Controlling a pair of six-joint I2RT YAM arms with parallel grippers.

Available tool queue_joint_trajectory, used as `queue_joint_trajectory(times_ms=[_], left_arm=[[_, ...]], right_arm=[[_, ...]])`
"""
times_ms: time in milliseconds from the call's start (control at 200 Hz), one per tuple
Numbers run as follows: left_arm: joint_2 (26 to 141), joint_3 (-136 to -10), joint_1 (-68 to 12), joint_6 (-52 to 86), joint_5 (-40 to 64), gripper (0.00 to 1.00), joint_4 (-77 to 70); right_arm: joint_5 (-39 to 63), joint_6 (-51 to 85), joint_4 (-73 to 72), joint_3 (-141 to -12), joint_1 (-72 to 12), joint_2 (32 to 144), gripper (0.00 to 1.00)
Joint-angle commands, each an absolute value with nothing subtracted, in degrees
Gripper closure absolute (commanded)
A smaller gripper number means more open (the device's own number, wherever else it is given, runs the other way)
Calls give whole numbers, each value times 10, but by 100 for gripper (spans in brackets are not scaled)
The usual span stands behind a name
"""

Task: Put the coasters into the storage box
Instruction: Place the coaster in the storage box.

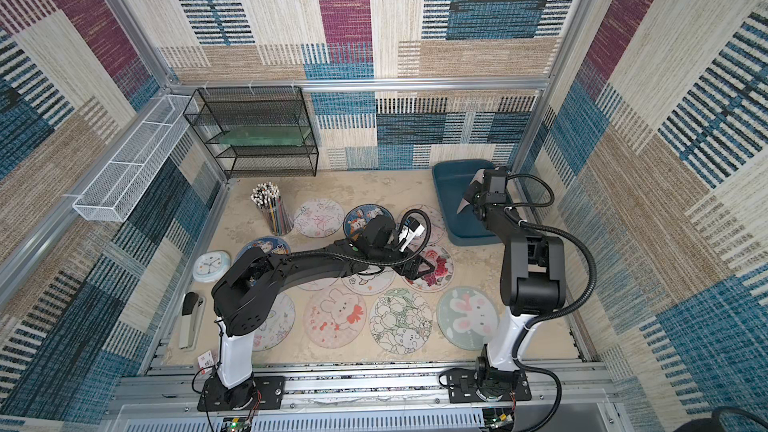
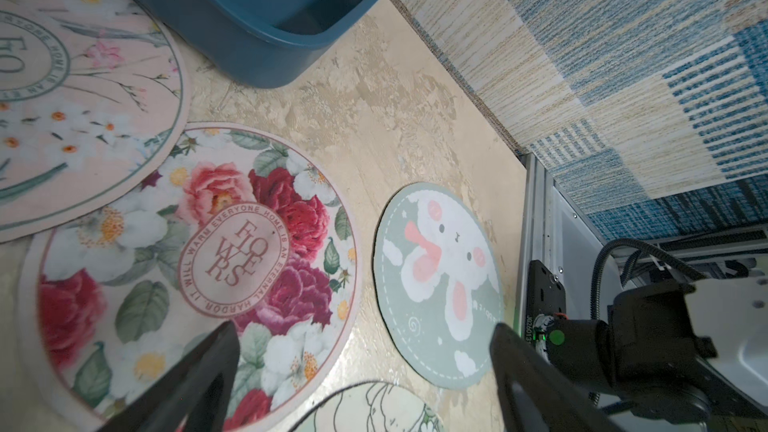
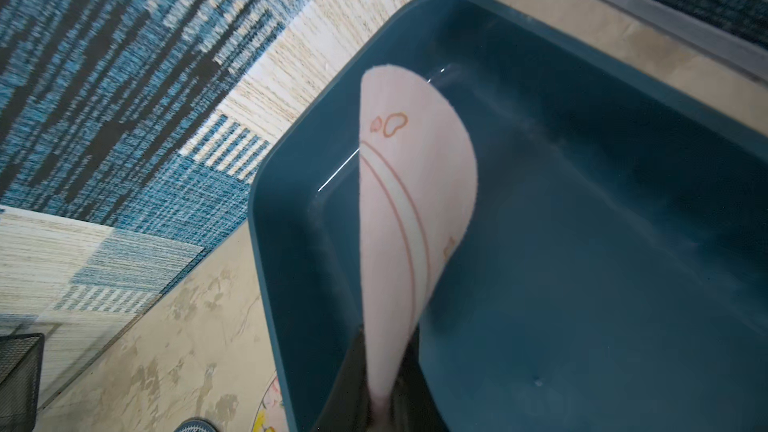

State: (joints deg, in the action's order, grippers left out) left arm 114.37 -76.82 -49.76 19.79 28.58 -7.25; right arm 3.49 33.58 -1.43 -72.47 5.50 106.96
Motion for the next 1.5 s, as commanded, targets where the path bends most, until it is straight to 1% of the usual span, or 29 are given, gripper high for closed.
queue_joint_trajectory(times_ms=[0,135,265,376,441,551,616,686,736,786,836,896,1017,1087,1182,1362,1497], left_arm=[[1136,-765,-495,179,279,7,-93],[1136,-772,-494,163,278,7,-73],[1138,-775,-491,157,277,7,-71],[1140,-780,-488,160,285,7,-71],[1140,-778,-486,162,289,6,-80],[1138,-775,-483,167,290,6,-92],[1136,-774,-481,168,289,5,-92],[1135,-771,-479,171,284,4,-94],[1136,-772,-477,172,290,3,-93],[1140,-779,-476,175,291,2,-83],[1147,-793,-474,177,287,2,-60],[1155,-803,-472,178,287,1,-46],[1159,-789,-467,211,281,0,-70],[1166,-799,-462,230,288,1,-58],[1173,-817,-461,220,280,1,-23],[1155,-804,-461,211,229,0,-11],[1147,-810,-461,203,214,0,21]], right_arm=[[29,347,-28,-752,52,1094,87],[-31,348,44,-772,53,1113,87],[-63,335,96,-776,63,1126,85],[-76,322,128,-783,74,1140,82],[-72,308,146,-797,77,1154,76],[-111,295,193,-836,71,1176,72],[-132,291,208,-848,68,1181,61],[-140,289,213,-850,66,1181,52],[-148,288,213,-849,65,1178,41],[-153,286,214,-848,63,1175,33],[-155,281,209,-844,62,1170,22],[-165,280,213,-845,60,1166,13],[-174,273,208,-834,57,1147,2],[-165,266,200,-818,55,1124,0],[-146,258,194,-794,47,1087,0],[-80,237,207,-748,24,1010,1],[-41,226,215,-703,0,955,1]])
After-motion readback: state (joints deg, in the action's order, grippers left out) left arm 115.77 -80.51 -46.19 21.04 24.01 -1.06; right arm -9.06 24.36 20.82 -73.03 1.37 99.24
